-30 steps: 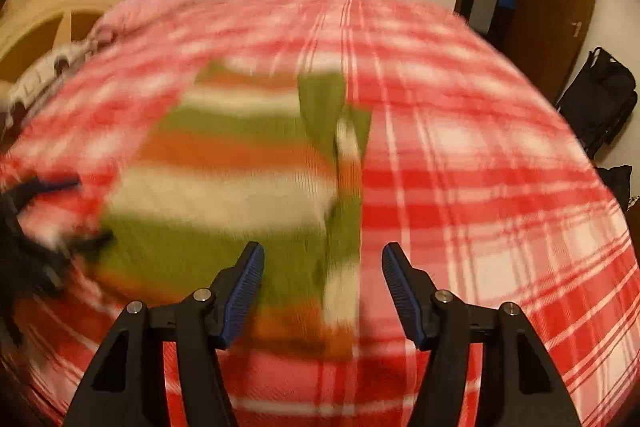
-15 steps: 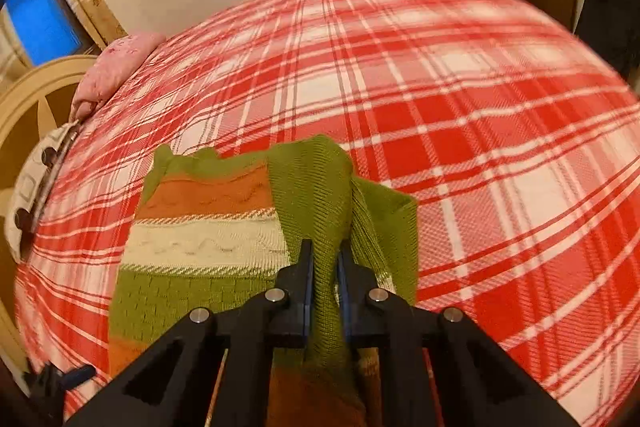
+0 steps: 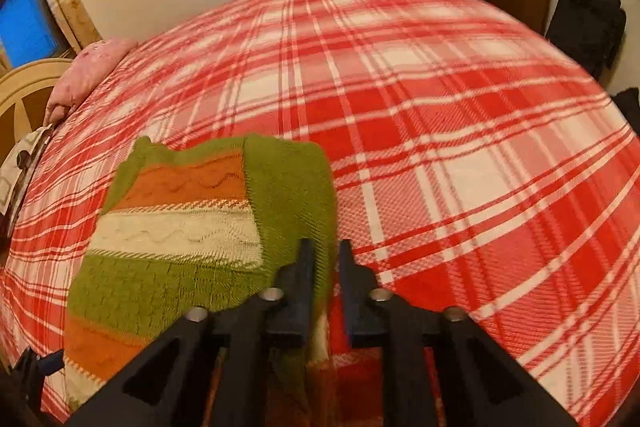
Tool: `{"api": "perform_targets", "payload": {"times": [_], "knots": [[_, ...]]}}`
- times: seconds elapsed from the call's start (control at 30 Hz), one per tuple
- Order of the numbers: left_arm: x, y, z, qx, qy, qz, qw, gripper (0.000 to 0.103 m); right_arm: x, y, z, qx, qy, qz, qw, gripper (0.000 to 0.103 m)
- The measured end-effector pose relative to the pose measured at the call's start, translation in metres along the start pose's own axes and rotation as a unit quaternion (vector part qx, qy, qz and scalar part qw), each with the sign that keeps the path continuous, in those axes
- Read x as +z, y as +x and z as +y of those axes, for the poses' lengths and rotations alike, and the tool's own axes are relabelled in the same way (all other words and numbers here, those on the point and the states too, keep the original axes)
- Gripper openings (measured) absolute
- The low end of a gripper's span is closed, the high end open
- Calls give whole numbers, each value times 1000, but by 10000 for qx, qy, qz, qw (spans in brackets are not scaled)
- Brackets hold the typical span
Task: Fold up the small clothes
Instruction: 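Grasp the other side edge of the sweater with the right gripper, then lift the held side edge with the right gripper and fold it over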
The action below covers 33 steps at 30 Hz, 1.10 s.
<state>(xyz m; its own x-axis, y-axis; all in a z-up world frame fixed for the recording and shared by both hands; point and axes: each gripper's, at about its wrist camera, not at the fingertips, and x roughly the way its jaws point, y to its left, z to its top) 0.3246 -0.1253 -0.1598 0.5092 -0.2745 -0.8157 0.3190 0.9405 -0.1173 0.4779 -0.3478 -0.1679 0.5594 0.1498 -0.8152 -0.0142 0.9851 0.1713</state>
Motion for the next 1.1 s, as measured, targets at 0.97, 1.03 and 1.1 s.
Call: {"api": "perform_targets", "payload": {"times": [0.97, 1.03, 1.1], "knots": [[-2, 5, 5, -325, -817, -83, 9961, 103, 14, 20, -19, 1217, 285, 220, 9919, 54], [-1, 10, 4, -373, -824, -41, 9959, 103, 16, 28, -20, 1288, 290, 189, 9911, 54], [0, 13, 4, -452, -885, -10, 9950, 103, 18, 34, -23, 1417, 365, 140, 9891, 54]]}}
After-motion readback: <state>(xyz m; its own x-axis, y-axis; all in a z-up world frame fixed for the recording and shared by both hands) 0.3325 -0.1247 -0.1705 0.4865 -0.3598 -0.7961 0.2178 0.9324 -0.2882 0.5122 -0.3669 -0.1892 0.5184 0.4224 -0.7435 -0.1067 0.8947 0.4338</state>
